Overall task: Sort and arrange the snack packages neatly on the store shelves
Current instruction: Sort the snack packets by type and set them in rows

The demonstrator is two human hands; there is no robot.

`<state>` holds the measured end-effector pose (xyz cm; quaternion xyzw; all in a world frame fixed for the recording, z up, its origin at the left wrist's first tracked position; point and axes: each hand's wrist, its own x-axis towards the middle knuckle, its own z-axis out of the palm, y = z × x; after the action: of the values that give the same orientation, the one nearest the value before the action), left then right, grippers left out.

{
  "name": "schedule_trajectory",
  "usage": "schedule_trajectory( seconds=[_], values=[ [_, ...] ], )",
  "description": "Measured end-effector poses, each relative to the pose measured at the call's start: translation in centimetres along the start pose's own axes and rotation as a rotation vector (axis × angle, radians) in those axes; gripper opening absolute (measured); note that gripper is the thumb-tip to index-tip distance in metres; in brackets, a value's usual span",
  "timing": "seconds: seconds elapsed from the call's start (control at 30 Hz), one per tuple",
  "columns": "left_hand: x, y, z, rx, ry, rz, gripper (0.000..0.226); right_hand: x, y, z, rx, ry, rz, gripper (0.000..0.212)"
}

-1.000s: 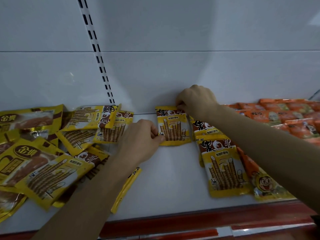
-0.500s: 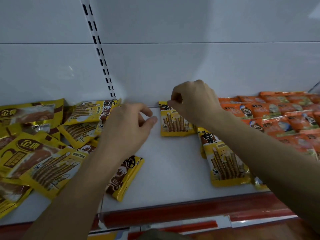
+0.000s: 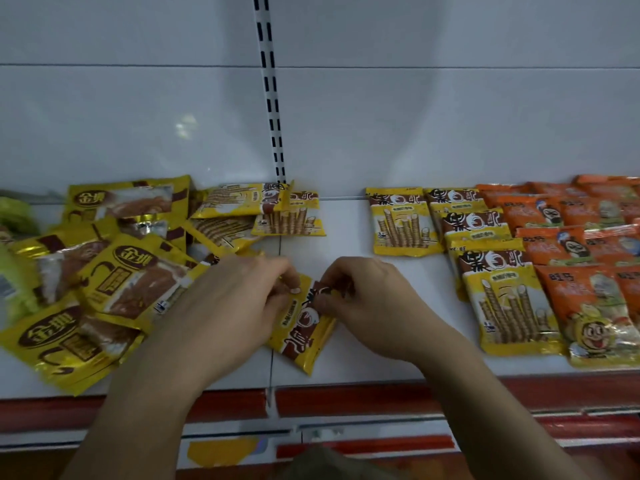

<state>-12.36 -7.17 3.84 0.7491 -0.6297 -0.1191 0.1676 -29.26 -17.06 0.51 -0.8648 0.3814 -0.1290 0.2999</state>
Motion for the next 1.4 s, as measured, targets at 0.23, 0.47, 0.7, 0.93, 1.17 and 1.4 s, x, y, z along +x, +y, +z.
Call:
schedule_trajectory(
  seconds=[0.23, 0.47, 0.7, 0.93, 1.17, 1.4],
  values=[
    [0.6, 0.0, -0.5, -0.047, 0.264, 0.027, 0.046, -1.9, 1.0, -3.0, 0.368, 0.169, -0.005, 0.016],
    [1.8, 0.7, 0.5, -0.248, 0.313, 0.025, 0.021, -2.9, 1.1, -4.8, 0.541, 0.390, -0.041, 0.016],
    [1.8, 1.0, 1.2, -0.597, 0.577, -0.087, 0.017, -4.5, 2.9, -6.1, 0.890, 0.285, 0.154, 0.034],
    [1.6, 2.1, 1.7, -0.656, 0.529, -0.102, 0.015, -4.3, 3.6, -8.1, 0.666, 0.345, 0.173, 0.008],
    [2.1, 5.1, 4.4, -0.770, 0.233, -0.173, 0.003, 3.7, 6.0, -14.3, -0.028, 0.277, 0.033, 0.006],
    [4.3, 6.9, 6.5, -0.606, 0.030, -0.208, 0.009, 7.9, 8.1, -14.1, -0.310, 0.079, 0.002, 0.012]
  ],
)
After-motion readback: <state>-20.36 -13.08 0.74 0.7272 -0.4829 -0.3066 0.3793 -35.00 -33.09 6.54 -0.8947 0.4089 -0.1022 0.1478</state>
